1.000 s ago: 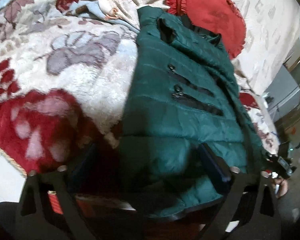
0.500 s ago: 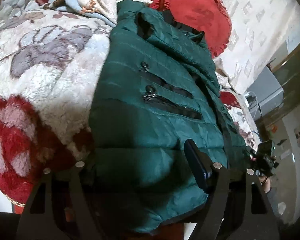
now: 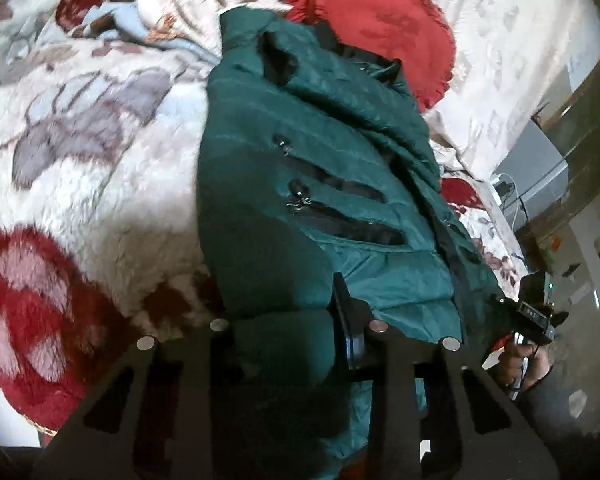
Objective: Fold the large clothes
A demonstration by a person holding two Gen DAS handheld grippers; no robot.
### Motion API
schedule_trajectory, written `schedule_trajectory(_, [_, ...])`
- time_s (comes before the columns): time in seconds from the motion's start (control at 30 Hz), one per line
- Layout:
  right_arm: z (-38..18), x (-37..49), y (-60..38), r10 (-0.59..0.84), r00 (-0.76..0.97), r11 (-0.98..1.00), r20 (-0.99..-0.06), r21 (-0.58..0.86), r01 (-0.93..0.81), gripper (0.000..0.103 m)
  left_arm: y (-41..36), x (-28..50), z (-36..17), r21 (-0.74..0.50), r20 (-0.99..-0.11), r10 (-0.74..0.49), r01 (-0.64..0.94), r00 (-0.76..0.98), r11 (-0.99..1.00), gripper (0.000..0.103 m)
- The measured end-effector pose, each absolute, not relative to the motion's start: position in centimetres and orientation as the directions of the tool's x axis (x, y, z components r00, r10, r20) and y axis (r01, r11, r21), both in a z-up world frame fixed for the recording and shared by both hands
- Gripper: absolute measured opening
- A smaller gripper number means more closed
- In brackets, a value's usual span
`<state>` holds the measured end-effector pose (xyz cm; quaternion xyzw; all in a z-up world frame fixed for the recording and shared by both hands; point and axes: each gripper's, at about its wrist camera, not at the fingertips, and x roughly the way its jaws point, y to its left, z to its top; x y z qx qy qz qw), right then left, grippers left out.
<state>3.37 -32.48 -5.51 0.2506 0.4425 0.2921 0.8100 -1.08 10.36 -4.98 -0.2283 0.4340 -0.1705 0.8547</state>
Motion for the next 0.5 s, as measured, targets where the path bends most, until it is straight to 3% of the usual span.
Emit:
schedule_trajectory(0.23, [-5.0,3.0,-31.5,0.605,0.475,0.790,-0.638,0.553,-0.264,0.038,8.7,-1.3,-4.8,-0.448,-0.692,-0.419,0.106,0.588,0.888,0.047])
schedule_trajectory(0.5, [-4.8,3.0,-31.3,0.575,0.496,0.813,-0.651,0.522,-0.257,0.035,8.5,-1.6,-4.7,-0.432,-0.702,-0.394,0.085,0.593,0.898,0.047])
